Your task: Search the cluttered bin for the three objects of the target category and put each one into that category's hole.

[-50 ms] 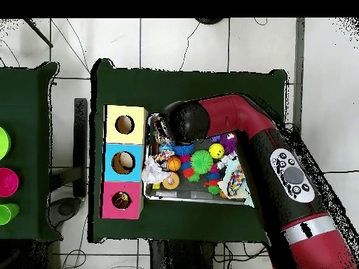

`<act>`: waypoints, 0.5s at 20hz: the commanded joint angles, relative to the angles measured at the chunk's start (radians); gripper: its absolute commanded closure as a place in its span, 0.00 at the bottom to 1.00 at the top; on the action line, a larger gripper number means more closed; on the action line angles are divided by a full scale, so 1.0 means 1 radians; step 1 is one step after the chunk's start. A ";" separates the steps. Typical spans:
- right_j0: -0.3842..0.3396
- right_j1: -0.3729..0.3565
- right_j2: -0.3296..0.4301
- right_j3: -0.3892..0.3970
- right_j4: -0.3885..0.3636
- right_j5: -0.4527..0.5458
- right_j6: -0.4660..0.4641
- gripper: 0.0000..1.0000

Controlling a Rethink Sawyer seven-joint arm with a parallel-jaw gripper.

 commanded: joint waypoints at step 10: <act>0.083 -0.147 -0.126 -0.080 0.031 0.245 0.090 1.00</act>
